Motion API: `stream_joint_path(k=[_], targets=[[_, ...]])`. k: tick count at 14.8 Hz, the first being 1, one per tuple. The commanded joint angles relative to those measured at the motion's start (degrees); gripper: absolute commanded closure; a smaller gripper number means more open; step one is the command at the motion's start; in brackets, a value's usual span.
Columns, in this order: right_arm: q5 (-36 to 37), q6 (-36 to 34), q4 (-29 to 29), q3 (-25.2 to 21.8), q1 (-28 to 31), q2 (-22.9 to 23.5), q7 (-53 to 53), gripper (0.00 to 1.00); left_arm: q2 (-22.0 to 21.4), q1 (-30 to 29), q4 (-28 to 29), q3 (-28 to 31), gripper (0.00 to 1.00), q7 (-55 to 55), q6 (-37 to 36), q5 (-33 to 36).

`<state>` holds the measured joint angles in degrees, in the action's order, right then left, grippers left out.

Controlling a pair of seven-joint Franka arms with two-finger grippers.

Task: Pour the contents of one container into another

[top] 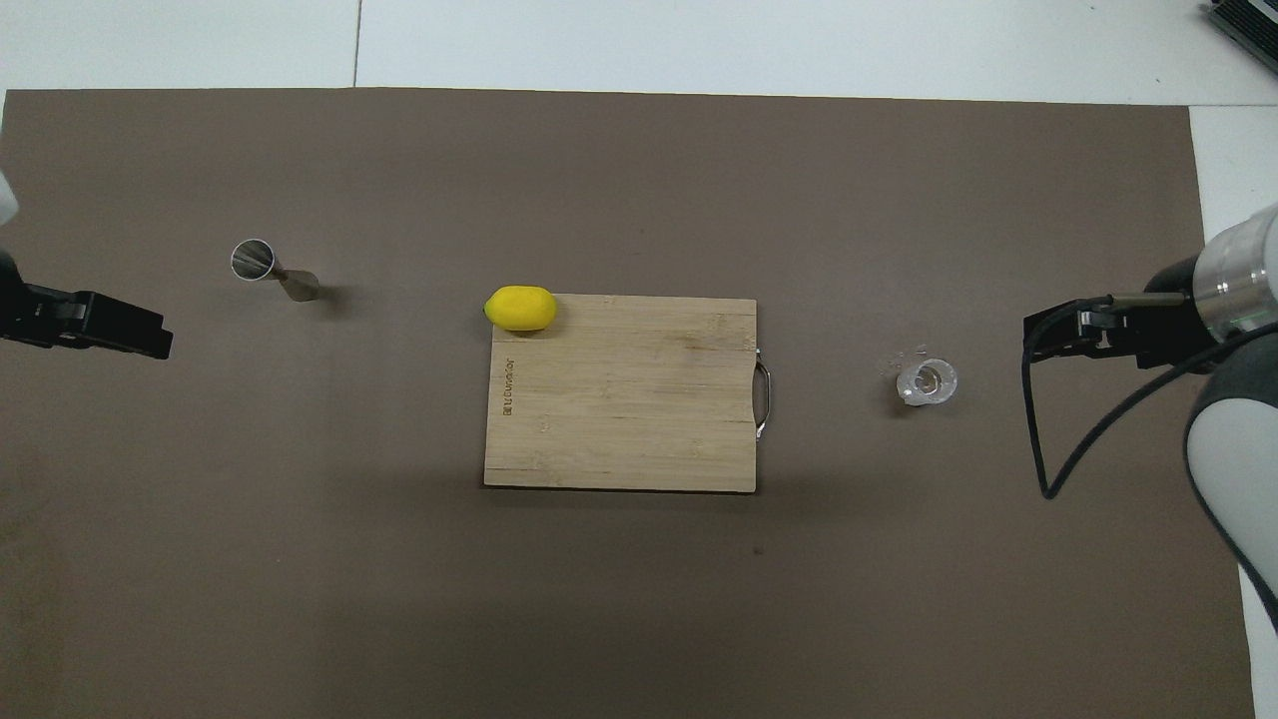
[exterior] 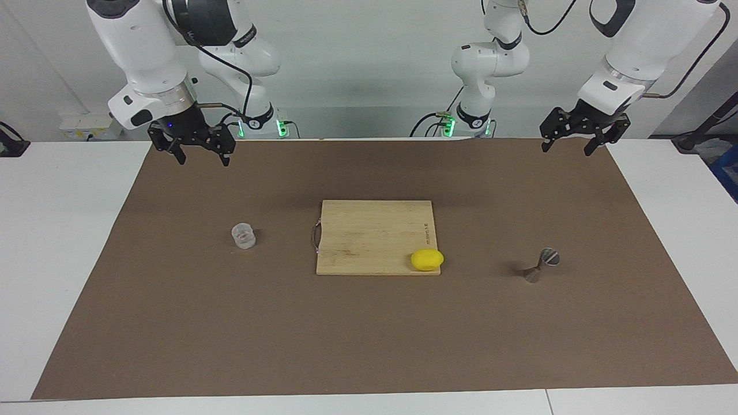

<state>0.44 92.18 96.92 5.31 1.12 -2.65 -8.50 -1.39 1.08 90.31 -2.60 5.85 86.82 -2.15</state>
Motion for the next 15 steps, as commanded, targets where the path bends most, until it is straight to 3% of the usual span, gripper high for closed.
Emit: stream_joint_path(k=[1, 10, 15], targets=[[0.18, 0.99, 1.25, 0.23, 0.55, -1.13, 0.06, 0.0, -0.1, 1.02, -0.22, 0.84, 0.0, 0.21, 0.1, 0.13], [0.18, 1.07, 1.25, 0.23, 0.55, -1.13, 0.06, 0.0, 0.16, 0.15, -0.04, 1.19, 0.0, 0.3, 0.45, -0.74], [0.18, 0.99, 1.25, 0.23, 0.55, -1.13, 0.06, 0.0, 4.28, -2.48, -0.65, 1.89, 0.0, -3.37, -3.94, -3.89]])
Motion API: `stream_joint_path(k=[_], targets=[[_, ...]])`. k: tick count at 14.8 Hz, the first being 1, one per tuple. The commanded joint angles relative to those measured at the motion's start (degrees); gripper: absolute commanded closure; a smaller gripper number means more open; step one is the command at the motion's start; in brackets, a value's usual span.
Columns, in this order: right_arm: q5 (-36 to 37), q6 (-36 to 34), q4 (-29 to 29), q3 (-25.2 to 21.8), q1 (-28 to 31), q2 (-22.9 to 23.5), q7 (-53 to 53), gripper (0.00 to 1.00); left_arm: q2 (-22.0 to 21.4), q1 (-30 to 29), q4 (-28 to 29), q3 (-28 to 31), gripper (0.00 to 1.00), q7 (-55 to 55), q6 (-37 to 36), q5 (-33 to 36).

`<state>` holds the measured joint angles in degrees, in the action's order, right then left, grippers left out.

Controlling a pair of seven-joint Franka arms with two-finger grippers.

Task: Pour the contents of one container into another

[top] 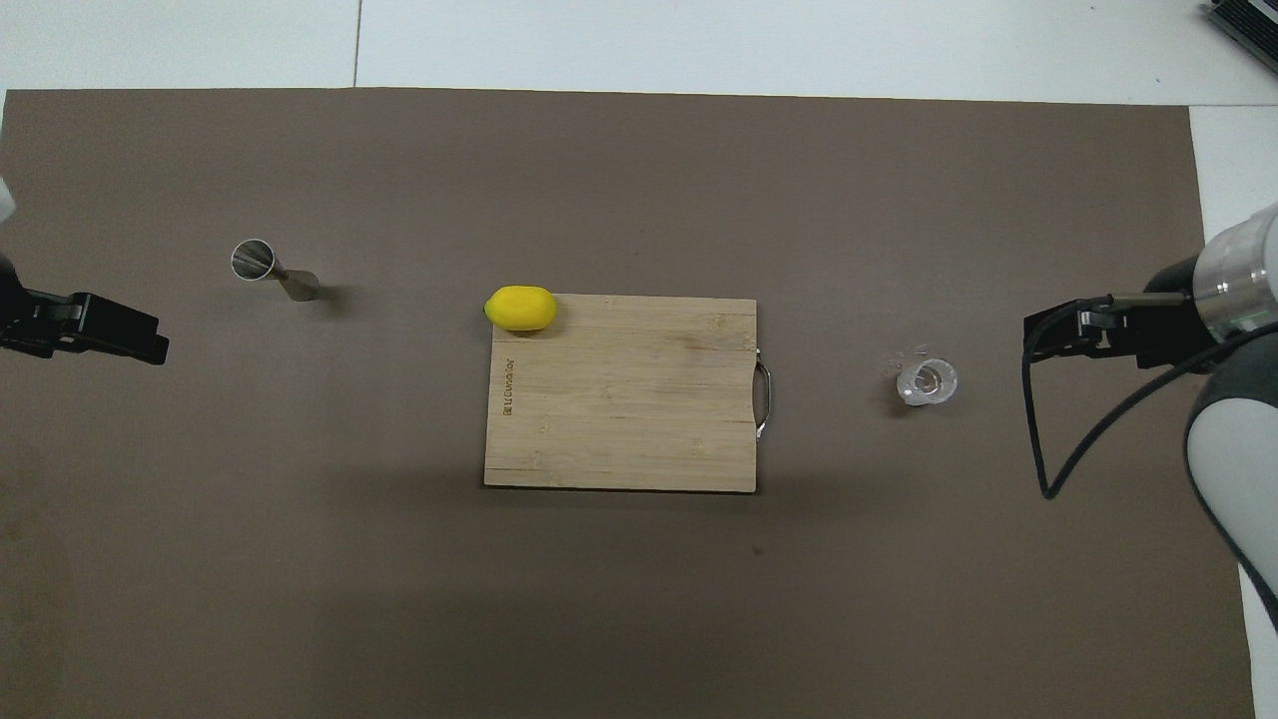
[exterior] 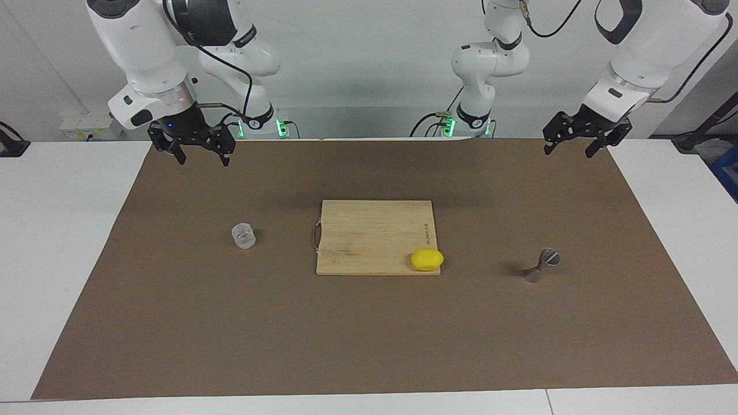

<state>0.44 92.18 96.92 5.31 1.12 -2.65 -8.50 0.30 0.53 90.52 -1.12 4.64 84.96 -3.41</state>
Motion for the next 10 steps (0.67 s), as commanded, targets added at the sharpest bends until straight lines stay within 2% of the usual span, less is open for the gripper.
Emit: stream_joint_path(k=[1, 4, 6, 10], targets=[[0.18, 0.99, 1.25, 0.23, 0.55, -1.13, 0.06, 0.0, 4.08, -2.2, -1.13, 1.2, 0.0, -7.06, -2.17, -4.65], [0.18, 0.99, 1.25, 0.23, 0.55, -1.13, 0.06, 0.0, 7.69, -2.12, -1.84, 3.66, 0.0, -19.2, -2.08, -10.37], [0.18, 0.99, 1.25, 0.23, 0.55, -1.13, 0.06, 0.0, 8.93, -2.2, -1.05, 6.2, 0.0, -28.59, -1.29, -17.29], [0.18, 0.99, 1.25, 0.23, 0.55, -1.13, 0.06, 0.0, 9.02, -2.12, 5.97, 10.51, 0.0, -40.12, 6.07, -30.31]])
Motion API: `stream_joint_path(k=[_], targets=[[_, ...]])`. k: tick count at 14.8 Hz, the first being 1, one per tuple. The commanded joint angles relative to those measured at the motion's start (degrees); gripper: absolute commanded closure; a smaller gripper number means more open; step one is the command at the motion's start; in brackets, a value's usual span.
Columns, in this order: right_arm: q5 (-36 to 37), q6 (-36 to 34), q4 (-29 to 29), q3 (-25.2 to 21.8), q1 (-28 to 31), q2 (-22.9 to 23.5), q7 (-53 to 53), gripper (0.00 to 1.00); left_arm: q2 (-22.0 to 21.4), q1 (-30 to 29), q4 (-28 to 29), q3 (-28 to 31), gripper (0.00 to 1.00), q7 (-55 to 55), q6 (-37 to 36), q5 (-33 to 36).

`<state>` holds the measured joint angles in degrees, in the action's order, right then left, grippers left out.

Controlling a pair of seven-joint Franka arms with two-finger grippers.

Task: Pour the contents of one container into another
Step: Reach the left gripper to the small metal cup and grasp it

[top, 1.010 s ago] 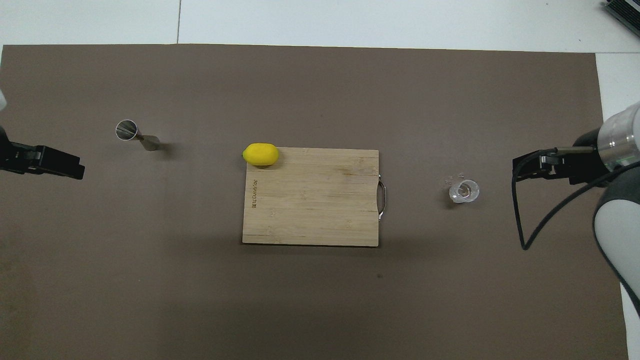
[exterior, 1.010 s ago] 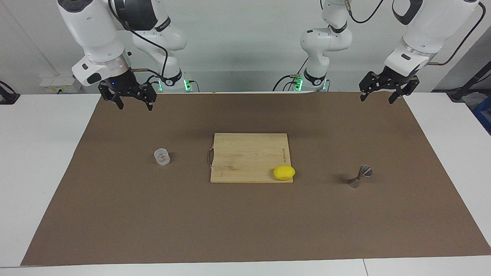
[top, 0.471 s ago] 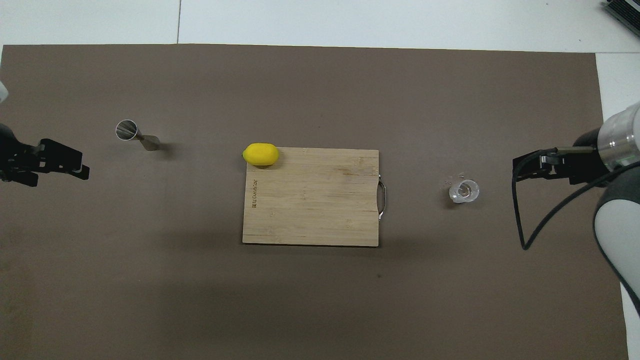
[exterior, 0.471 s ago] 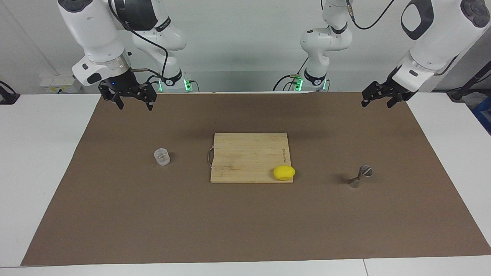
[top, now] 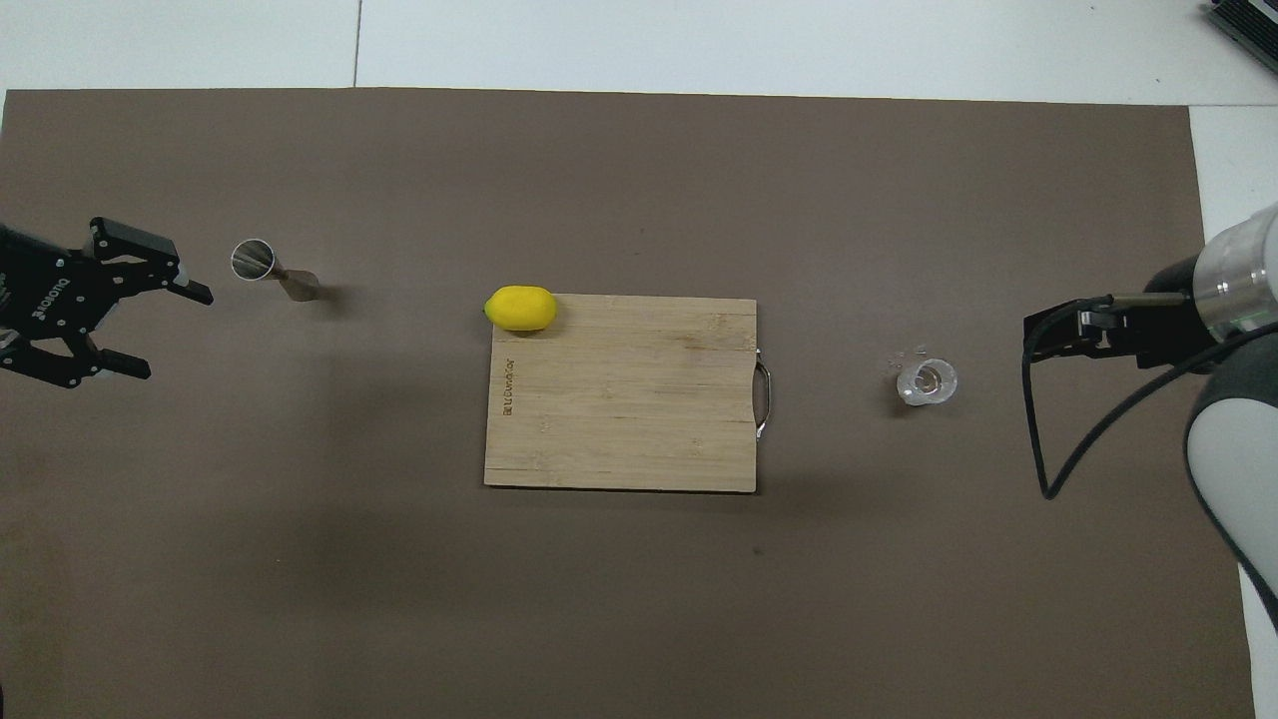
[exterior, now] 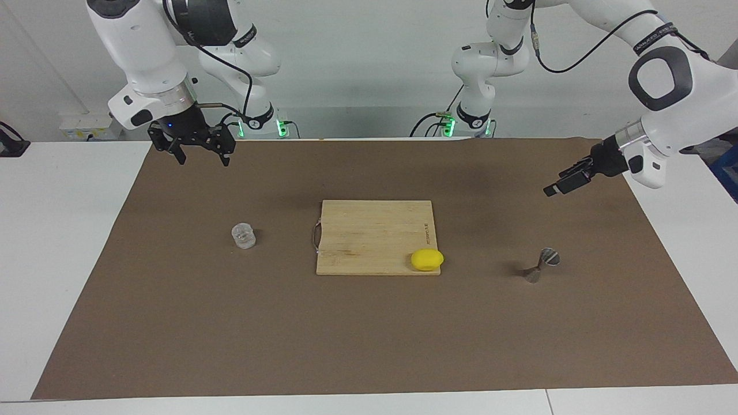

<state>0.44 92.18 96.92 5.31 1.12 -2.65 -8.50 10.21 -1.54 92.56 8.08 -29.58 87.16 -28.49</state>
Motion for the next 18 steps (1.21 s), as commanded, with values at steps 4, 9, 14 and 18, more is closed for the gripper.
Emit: stream_joint_path(k=[4, 9, 14, 18], targets=[[0.18, 0.99, 1.25, 0.23, 0.55, -1.13, 0.06, 0.0, -1.25, -1.35, 11.57, 2.9, 0.0, -21.37, 14.07, -19.47], [0.18, 1.07, 1.25, 0.23, 0.55, -1.13, 0.06, 0.0, -1.34, -5.04, 20.89, 2.82, 0.0, -28.68, 19.97, -33.37], [0.18, 0.99, 1.25, 0.23, 0.55, -1.13, 0.06, 0.0, -0.9, -6.63, 27.4, 2.81, 0.0, -31.5, 24.97, -45.14], [0.18, 0.99, 1.25, 0.23, 0.55, -1.13, 0.06, 0.0, 1.64, -5.23, 27.85, 2.73, 0.0, -32.03, 28.5, -53.14]])
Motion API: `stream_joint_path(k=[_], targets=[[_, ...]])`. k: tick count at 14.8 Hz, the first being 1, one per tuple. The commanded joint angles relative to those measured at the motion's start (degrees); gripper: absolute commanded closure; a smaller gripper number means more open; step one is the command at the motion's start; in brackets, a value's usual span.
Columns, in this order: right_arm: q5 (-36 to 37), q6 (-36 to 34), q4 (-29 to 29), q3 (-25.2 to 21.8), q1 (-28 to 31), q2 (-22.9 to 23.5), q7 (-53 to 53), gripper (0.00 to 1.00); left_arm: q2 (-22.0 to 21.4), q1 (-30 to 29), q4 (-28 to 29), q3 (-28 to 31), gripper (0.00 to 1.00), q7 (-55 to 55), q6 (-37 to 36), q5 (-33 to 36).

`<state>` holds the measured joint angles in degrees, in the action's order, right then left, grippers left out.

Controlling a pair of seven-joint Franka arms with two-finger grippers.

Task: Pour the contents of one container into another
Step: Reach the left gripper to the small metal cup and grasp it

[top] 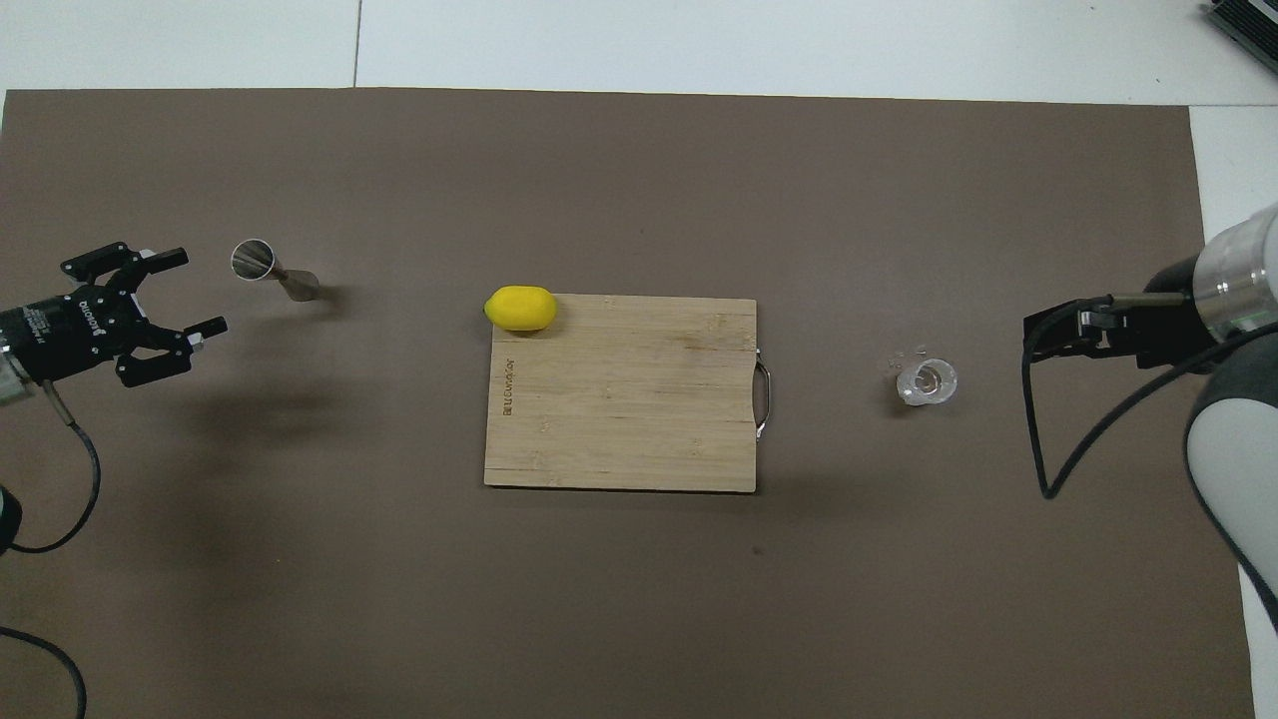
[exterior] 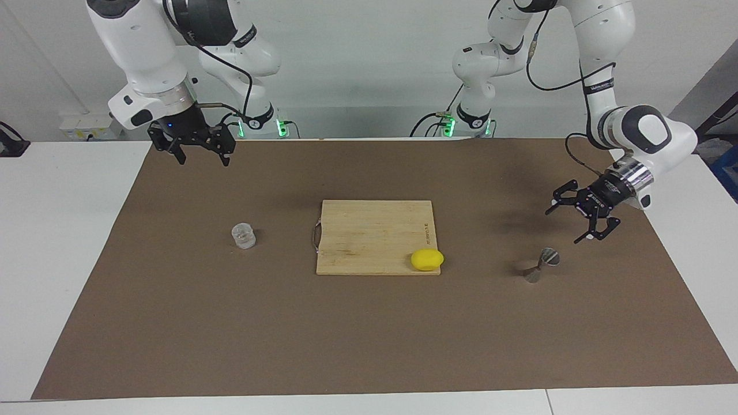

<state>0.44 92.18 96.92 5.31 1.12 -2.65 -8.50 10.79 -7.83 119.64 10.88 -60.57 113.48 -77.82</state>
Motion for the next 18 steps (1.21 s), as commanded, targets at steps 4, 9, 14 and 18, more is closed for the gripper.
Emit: stream_joint_path(k=[4, 9, 14, 18], targets=[[0.18, 0.99, 1.25, 0.23, 0.55, -1.13, 0.06, 0.0, 3.01, 3.69, 0.59, 0.01, 0.0, -0.78, 5.87, -10.41], [0.18, 0.99, 1.25, 0.23, 0.55, -1.13, 0.06, 0.0, 4.15, 5.55, 0.33, 0.01, 0.02, -0.78, 8.43, -12.62], [0.18, 0.99, 1.25, 0.23, 0.55, -1.13, 0.06, 0.0, 4.95, 5.28, 0.24, -0.07, 0.1, -0.43, 9.66, -13.32], [0.18, 0.99, 1.25, 0.23, 0.55, -1.13, 0.06, 0.0, 5.03, 5.72, 0.33, -0.07, 0.14, 0.63, 10.19, -14.81]])
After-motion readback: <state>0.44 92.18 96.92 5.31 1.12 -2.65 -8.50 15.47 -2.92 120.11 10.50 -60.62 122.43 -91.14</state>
